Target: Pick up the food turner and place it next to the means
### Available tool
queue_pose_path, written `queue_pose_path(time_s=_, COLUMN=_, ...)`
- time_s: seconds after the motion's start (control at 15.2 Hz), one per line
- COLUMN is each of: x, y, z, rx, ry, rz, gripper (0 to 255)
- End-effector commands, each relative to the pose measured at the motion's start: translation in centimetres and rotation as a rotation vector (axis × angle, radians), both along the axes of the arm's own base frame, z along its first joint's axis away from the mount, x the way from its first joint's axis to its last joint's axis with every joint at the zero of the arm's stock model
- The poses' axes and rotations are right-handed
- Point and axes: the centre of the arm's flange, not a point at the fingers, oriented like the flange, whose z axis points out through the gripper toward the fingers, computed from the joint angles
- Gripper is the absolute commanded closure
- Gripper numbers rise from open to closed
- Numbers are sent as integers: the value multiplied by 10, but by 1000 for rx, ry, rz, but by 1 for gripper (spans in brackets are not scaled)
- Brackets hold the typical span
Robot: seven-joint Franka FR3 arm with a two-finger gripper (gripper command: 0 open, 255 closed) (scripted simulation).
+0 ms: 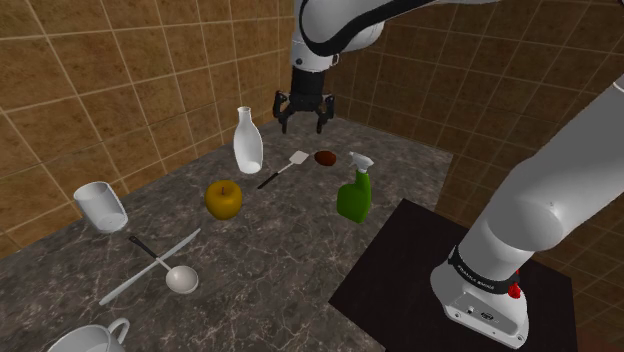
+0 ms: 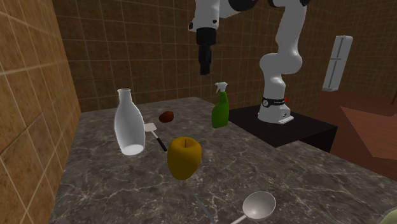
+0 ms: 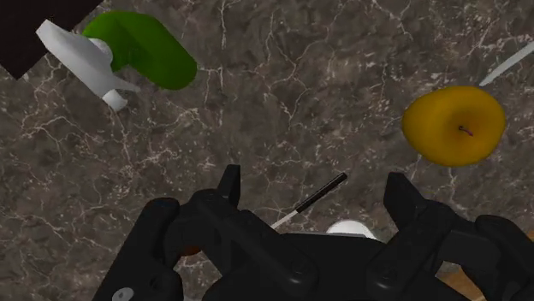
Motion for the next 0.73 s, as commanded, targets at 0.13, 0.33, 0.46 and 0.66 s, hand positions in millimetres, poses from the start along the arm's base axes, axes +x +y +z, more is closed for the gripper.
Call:
queue_pose_path(time_s=0.13, x=41, y=-9, z=-36, rx=5, ry=15, rz=-132, gripper=0)
queue_pose_path(time_s=0.33, x=69, y=-20, z=-63, rx=8, ry=27, rz=-229, gripper=0)
queue_pose_path(time_s=0.46, x=87, y=-28, z=-81, rx=10, ry=35, rz=-293, gripper=0)
queue_pose_path(time_s=0.66, x=112, y=-42, z=-108, rx=13, ry=47, rz=-390, gripper=0)
